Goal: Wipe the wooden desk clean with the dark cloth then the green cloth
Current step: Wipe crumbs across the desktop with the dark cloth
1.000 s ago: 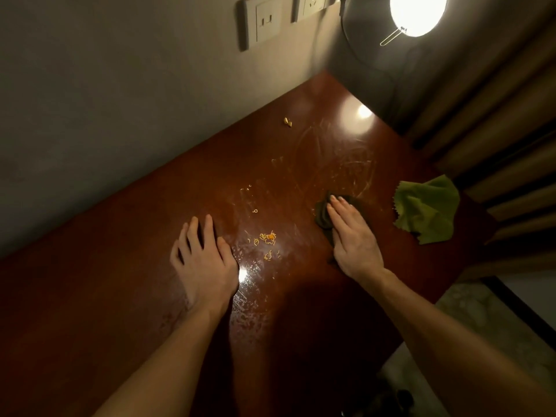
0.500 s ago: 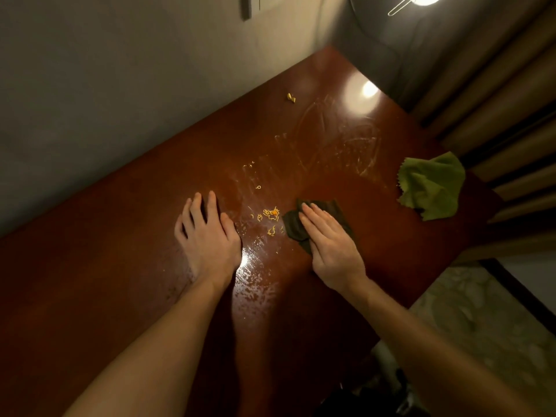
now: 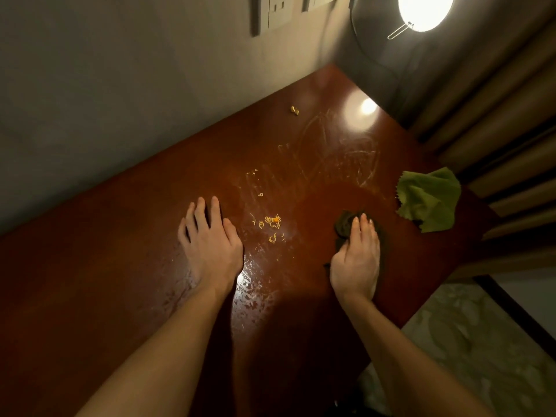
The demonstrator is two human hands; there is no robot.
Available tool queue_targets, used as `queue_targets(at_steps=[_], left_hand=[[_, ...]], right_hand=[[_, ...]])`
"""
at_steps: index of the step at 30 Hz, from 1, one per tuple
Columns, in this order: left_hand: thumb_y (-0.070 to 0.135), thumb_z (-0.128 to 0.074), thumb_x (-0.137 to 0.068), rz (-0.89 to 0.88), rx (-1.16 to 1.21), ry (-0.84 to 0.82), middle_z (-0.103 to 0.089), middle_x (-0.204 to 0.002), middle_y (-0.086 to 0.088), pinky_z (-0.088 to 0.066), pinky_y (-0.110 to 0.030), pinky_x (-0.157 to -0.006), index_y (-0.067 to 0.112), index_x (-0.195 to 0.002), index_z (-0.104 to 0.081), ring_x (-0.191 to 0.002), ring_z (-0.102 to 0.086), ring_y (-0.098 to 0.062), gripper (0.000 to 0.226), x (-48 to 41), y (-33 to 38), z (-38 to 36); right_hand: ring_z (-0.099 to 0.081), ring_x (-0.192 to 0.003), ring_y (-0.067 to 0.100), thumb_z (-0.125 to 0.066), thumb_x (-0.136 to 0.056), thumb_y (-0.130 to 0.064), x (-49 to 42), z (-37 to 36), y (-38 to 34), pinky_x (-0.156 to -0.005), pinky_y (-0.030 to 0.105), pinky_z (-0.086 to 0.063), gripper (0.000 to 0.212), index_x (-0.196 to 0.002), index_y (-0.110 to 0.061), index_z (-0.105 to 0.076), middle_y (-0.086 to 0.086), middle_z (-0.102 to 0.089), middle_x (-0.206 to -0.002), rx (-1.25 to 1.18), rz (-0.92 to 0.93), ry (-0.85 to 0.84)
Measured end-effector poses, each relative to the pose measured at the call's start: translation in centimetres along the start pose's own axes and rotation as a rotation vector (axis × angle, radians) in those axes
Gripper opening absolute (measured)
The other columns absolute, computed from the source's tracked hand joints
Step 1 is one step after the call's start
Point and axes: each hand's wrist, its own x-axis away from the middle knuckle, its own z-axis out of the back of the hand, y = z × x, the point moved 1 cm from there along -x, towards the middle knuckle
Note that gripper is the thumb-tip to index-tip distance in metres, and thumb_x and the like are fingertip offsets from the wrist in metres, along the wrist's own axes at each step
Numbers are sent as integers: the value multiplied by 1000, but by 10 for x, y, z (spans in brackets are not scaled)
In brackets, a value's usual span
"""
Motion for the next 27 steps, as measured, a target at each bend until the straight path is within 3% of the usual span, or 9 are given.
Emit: queue_targets(at_steps=[5, 9, 12, 15, 18, 20, 24, 27], left_hand=[[35, -31, -112, -32, -8, -4, -27, -172, -9, -12, -50, -131, 17, -164, -31, -161, -15, -24, 55, -3, -1, -4], [37, -27, -112, -48, -35, -30, -23, -173, -9, -8, -49, -132, 16, -166, -27, -163, -11, -23, 58, -4, -3, -4], [37, -27, -112, -36, -33, -44, -21, -174, -7, -6, -48, -132, 17, -166, -26, -163, -9, -22, 58, -6, -1, 0], [36, -30, -112, -19, -32, -58, -23, -174, -6, -6, -47, -132, 18, -165, -28, -163, -10, -21, 57, -6, 2, 2], [36, -32, -112, -4, -25, -68, -24, -174, -5, -7, -47, -132, 19, -165, -30, -163, -10, -20, 56, -6, 4, 6], [36, -33, -112, -5, -31, -77, -24, -173, -6, -9, -49, -132, 18, -165, -30, -163, -10, -19, 56, -6, 4, 8], [34, -34, -112, -8, -33, -75, -25, -173, -8, -10, -50, -132, 16, -164, -31, -162, -11, -20, 55, -5, 5, 7], [34, -35, -112, -4, -31, -57, -27, -172, -9, -12, -51, -131, 15, -164, -33, -162, -14, -22, 55, -6, 4, 4]], right_hand=[[-16, -161, 18, -46, -108, -12, -40, -4, -9, -130, 32, -10, 54, -162, -11, -36, 3, -27, -172, 28, 237, -79], [-22, -159, 20, -46, -106, -10, -60, -7, -14, -130, 30, -10, 51, -157, -5, -43, 7, -34, -168, -6, 539, -143], [-20, -160, 20, -44, -101, -14, -62, -10, -13, -132, 36, -13, 56, -157, -5, -43, 6, -34, -168, 1, 818, -260], [-18, -161, 20, -40, -101, -19, -58, -13, -10, -132, 40, -16, 58, -159, -8, -41, 4, -32, -169, 38, 933, -333], [-26, -158, 22, -42, -100, -14, -38, -10, -7, -129, 46, -25, 56, -156, -8, -44, 6, -37, -166, 6, 827, -263], [-32, -156, 26, -44, -99, -8, -25, -8, -4, -127, 48, -30, 55, -154, -5, -47, 10, -41, -164, -8, 607, -142], [-20, -160, 25, -49, -102, -6, -25, 0, -6, -131, 42, -15, 60, -161, -5, -34, 11, -28, -171, -42, -5, 16], [-12, -161, 23, -44, -106, -14, -47, 2, -11, -132, 40, -9, 62, -164, -7, -25, 9, -18, -174, -11, -244, 62]])
